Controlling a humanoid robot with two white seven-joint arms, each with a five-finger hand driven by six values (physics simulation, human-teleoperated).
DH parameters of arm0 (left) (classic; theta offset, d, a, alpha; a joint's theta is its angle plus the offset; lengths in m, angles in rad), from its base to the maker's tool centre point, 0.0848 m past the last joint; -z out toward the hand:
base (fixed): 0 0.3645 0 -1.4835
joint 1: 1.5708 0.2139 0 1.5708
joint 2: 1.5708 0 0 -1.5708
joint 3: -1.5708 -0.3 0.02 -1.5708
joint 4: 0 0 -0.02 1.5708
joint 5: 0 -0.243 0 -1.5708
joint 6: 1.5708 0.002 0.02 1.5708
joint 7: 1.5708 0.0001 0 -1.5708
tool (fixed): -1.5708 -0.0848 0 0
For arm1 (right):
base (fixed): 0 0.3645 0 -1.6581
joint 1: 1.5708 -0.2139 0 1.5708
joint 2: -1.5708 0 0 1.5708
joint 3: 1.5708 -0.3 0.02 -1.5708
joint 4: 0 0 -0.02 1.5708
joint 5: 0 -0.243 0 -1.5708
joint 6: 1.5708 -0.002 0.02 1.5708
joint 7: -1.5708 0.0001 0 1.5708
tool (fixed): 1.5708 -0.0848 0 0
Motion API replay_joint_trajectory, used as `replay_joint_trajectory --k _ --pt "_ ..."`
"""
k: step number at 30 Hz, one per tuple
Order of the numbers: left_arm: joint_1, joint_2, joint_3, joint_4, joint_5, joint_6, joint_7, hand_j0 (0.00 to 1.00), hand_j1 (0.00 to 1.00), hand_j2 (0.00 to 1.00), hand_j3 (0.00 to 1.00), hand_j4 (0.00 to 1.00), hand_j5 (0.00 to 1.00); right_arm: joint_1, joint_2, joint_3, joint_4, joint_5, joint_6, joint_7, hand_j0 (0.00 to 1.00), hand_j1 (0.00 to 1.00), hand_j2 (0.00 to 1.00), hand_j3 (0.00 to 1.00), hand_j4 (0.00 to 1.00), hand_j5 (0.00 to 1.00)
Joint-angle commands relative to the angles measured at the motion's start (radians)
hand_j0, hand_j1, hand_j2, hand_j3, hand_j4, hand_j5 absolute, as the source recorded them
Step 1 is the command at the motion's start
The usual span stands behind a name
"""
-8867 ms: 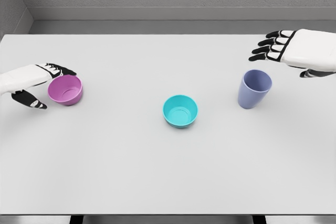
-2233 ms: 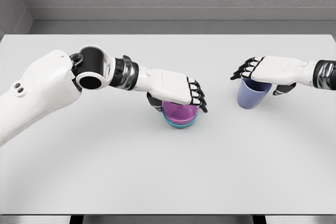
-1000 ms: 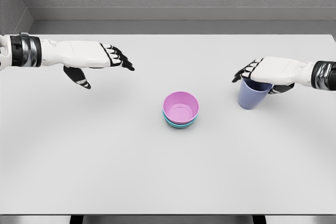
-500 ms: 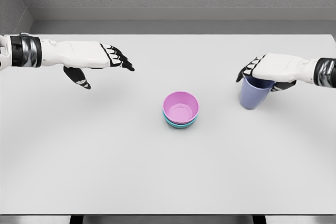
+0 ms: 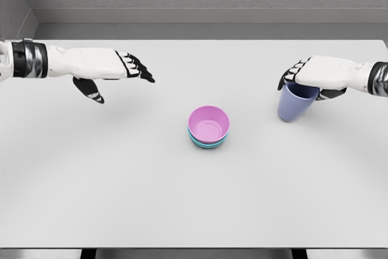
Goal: Stacking bowl and cup with both arms
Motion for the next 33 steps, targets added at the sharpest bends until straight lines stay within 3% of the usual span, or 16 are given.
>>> replay_joint_trajectory --k 1,8,21,24,33 --pt "0.0 0.002 0.001 0.0 0.005 0.003 0.0 1.0 1.0 1.0 1.0 1.0 1.0 0.0 -0.001 -0.002 0.0 -0.005 0.003 0.0 0.65 0.65 0.65 0.65 0.65 0.65" --pt "0.0 0.002 0.001 0.0 0.005 0.003 0.0 1.0 1.0 1.0 1.0 1.0 1.0 -0.005 -0.002 -0.005 -0.001 -0.065 0.003 0.0 0.67 0.67 0.67 0.67 0.67 0.67" --pt "0.0 0.002 0.001 0.0 0.005 0.003 0.0 1.0 1.0 1.0 1.0 1.0 1.0 0.002 -0.002 -0.097 -0.001 -0.124 0.003 0.0 0.69 0.69 0.69 0.69 0.69 0.69" --pt "0.0 0.002 0.001 0.0 0.005 0.003 0.0 1.0 1.0 1.0 1.0 1.0 1.0 -0.002 -0.01 -0.098 -0.001 -0.207 0.003 0.0 0.69 0.69 0.69 0.69 0.69 0.69" --pt "0.0 0.003 0.002 0.0 0.005 0.003 0.0 1.0 1.0 1.0 1.0 1.0 1.0 -0.002 0.001 -0.1 -0.008 -0.232 0.003 0.0 0.71 0.71 0.71 0.71 0.71 0.71"
